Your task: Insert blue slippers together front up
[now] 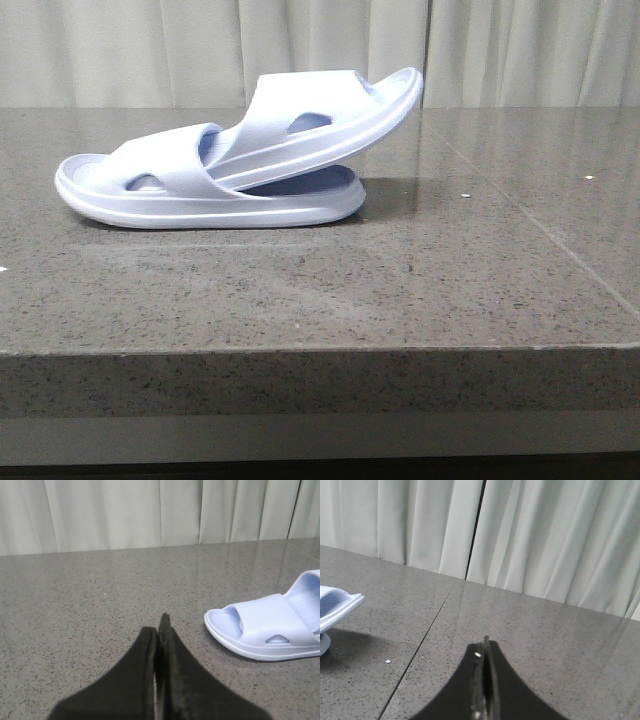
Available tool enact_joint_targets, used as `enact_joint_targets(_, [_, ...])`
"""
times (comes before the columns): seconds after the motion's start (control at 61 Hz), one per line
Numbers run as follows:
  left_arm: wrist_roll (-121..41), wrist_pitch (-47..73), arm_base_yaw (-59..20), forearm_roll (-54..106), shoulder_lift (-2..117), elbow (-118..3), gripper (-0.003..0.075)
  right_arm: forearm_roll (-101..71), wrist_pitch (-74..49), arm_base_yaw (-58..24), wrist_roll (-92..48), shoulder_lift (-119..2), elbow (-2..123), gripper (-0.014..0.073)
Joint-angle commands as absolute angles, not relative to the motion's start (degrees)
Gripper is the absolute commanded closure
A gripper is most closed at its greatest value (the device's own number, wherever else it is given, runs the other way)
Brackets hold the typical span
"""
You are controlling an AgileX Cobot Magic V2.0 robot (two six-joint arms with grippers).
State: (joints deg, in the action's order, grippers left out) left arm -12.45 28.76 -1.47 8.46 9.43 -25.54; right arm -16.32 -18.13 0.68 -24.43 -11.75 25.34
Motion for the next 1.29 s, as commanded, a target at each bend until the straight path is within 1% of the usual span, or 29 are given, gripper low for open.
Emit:
enact_joint_targets(0.0, [-11.92,23.95,-1.49,9.4,9.98,-26.95,0.0739,-16.46,-13.7,0.79,-24.79,-12.3,26.77,0.0653])
enact_joint_targets(0.459, [-11.68,22.89,-1.49,9.44,9.98,-26.53,0.0739,-16.46,-13.7,0.79,-24.79,-12.3,26.77,0.0653])
enact_joint_targets(0.639, [0.86,22.19,-1.49,1.88,7.84,-23.93,0.0739,-16.46,-13.7,0.79,-24.79,-12.3,26.77,0.0653])
enact_joint_targets(0.819, [0.8,21.31,-1.49,1.31,2.63,-17.78,0.0739,-16.46,-13.7,0.79,-24.79,-12.3,26.77,0.0653])
enact_joint_targets(0.95, [0.8,18.7,-1.49,0.85,-1.67,-10.57,0.0739,-16.46,-13.7,0.79,-24.79,-12.3,26.77,0.0653])
enact_joint_targets(1.196, [0.8,7.21,-1.49,0.83,-1.66,1.64,0.0739,-16.46,-13.7,0.79,-24.79,-12.3,26.77,0.0653])
enact_joint_targets(1.278, [0.8,9.16,-1.49,0.93,-1.66,1.41,0.0739,-16.46,-13.7,0.79,-24.79,-12.3,26.77,0.0653])
